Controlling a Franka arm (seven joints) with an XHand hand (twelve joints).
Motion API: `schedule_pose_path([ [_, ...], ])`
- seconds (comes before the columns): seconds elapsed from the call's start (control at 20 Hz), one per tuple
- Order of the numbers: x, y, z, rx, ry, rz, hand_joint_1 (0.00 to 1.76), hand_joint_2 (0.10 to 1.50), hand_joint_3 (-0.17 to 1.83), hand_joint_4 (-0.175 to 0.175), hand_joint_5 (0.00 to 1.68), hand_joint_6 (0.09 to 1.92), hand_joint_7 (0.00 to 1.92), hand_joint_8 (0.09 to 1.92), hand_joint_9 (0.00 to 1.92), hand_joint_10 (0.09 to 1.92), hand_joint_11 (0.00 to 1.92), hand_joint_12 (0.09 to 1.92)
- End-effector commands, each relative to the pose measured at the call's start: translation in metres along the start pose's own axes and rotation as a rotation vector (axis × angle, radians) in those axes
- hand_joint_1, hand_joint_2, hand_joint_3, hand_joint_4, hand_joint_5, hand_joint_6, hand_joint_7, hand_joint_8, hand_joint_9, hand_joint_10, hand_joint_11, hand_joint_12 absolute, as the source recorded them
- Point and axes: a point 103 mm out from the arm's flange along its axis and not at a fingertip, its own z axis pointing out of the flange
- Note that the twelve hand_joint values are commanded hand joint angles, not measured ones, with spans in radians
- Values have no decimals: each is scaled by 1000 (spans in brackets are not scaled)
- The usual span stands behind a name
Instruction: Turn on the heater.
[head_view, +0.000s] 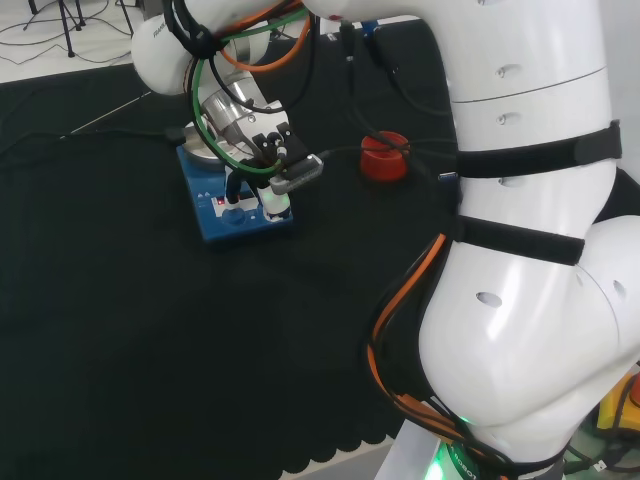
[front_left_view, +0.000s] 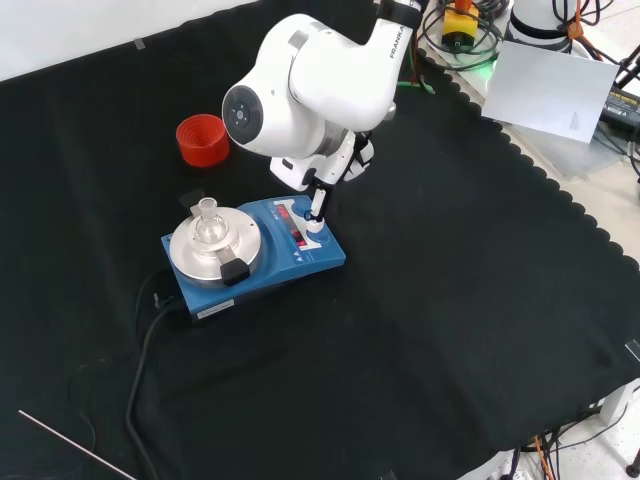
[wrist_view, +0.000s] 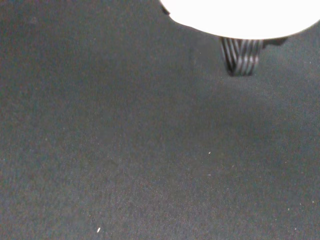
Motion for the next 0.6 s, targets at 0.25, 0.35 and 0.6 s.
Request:
schedule_pose_path([
  [0.25,0,-6,-3,-10,5,-5,1546,447,1466,3,393,87,1700,1920,1823,1839,1777,1902],
  [0.35,0,-12,-8,-18,5,-6,1547,446,1467,3,395,87,1700,1920,1824,1839,1777,1902],
  [0.6,-1,-36,-23,-60,6,0,1547,445,1469,3,398,87,1701,1920,1824,1839,1776,1903],
])
